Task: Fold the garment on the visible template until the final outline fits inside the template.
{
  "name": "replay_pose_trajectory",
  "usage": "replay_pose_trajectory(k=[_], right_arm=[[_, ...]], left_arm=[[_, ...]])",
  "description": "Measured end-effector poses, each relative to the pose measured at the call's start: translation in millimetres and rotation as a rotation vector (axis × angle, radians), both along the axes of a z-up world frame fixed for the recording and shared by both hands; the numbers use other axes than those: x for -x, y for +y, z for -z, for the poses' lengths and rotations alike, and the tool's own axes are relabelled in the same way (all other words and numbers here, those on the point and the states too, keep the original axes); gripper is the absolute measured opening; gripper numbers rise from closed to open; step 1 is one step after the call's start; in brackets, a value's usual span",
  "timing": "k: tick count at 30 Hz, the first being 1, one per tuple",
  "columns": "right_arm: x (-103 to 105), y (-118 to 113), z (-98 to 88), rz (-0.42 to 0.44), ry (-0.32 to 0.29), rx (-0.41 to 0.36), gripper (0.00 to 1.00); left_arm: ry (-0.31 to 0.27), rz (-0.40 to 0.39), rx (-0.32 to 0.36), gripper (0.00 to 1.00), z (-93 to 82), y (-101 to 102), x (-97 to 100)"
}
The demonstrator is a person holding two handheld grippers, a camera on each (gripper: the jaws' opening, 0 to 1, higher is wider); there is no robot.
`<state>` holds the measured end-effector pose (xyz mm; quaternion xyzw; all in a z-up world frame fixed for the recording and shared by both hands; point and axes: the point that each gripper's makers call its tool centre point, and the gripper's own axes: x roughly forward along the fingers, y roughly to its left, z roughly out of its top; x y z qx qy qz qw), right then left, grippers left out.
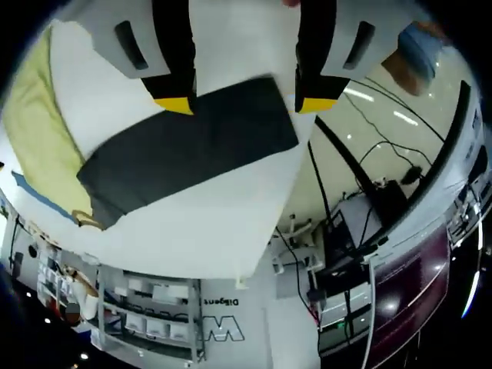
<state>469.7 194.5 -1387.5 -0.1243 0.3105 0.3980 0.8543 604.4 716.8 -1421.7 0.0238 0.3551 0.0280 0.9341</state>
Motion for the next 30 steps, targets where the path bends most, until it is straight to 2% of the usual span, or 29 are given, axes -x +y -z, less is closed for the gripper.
replay_pose_trajectory(k=[3, 9, 10, 14, 19, 20, 21, 22, 25, 30], right_arm=[[0, 1, 0.2, -0.006, -0.005, 0.01, 0.81], [-1, -1, 2.8, 0.006, 0.004, 0.02, 0.8], [-1, -2, 2.8, 0.007, 0.003, 0.022, 0.8], [2, -5, 5.4, 0.008, 0.008, 0.041, 0.79], [5, -7, 6.9, 0.013, 0.012, 0.05, 0.79], [6, -8, 6.6, 0.015, 0.012, 0.05, 0.78], [6, -8, 6.2, 0.016, 0.011, 0.051, 0.78], [6, -8, 6.1, 0.016, 0.011, 0.052, 0.78], [6, -9, 5.3, 0.02, 0.008, 0.055, 0.77], [5, -11, 2.3, 0.026, 0.003, 0.058, 0.77]], left_arm=[[-0.003, -0.007, -0.019, 0.42, -1.4, 3, 1.2], [0.044, 0.017, -0.016, 0.32, 8.8, 3, 7.1], [0.024, 0.024, -0.008, 0.31, 6.2, 1, 5.3], [0.032, 0.022, 0.02, 0.26, 7.6, 0, 4.9], [0.036, 0.054, 0.007, 0.16, 8.0, 0, 1.6], [0.04, 0.061, 0.003, 0.12, 7.9, 1, 1.5], [0.049, 0.066, -0.004, 0.05, 8.6, 2, 2.7], [0.066, 0.086, -0.031, 0.02, 10.0, 7, 2.7], [0.068, 0.091, -0.012, 0.01, 11.8, 11, -4.9], [0.125, 0.096, 0.007, 0.01, 12.5, 7, -3.5]])
